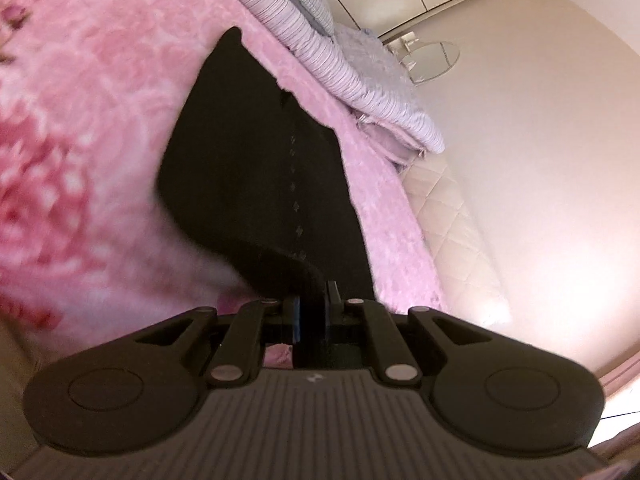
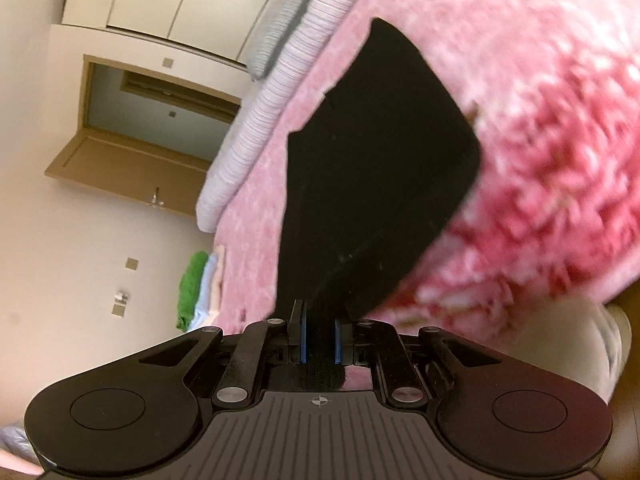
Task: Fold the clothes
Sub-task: 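Lift the hem and fold it toward the waistband with both grippers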
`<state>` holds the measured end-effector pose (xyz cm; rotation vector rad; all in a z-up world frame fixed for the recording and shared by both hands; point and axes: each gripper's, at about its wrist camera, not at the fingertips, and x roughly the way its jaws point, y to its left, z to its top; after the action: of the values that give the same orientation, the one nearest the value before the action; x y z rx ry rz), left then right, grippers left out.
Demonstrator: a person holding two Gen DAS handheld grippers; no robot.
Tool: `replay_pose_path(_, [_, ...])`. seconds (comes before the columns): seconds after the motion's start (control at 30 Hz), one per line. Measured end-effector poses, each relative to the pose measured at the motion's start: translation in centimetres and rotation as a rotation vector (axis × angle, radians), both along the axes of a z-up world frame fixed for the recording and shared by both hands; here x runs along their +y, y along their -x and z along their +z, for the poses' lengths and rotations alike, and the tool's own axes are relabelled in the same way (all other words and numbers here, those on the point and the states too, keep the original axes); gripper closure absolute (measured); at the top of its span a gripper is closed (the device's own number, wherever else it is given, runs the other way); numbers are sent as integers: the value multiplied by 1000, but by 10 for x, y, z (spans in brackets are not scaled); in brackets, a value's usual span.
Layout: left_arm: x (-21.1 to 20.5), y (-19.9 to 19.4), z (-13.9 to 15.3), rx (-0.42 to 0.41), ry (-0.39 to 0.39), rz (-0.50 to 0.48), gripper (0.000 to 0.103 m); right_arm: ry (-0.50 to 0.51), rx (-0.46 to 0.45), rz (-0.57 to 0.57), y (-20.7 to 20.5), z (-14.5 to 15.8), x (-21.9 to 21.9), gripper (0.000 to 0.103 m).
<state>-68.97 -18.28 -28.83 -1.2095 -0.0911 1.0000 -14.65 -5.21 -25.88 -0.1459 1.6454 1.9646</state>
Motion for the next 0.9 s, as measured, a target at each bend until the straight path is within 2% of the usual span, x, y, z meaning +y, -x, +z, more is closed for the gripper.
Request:
replay_pose_path(0.27, [102, 8, 14, 27, -42, -15, 95, -30, 27, -33, 16, 11, 82, 91])
replay_pose_path(0.4, [169, 12, 1, 55, -17, 6, 91, -46, 16, -77, 30, 9, 138, 91])
replay_pose_path(0.47, [199, 14, -10, 85, 25, 36, 90, -31, 10, -121, 35, -1, 165, 83])
replay_pose_path(0.53, [216, 17, -20, 117, 63, 53, 85, -15, -3, -168, 37, -11, 190, 62])
replay_pose_path(0.67, [219, 31, -30, 184, 70, 93, 71, -64, -125, -181, 35, -18, 199, 59])
replay_pose_path(0.77, [215, 41, -34, 214, 74, 106, 69, -101, -226, -154, 35, -24, 200, 59])
replay_pose_path(0.9, [215, 39, -43, 254, 78, 69, 68, -148, -374, -72, 42, -41, 196, 59])
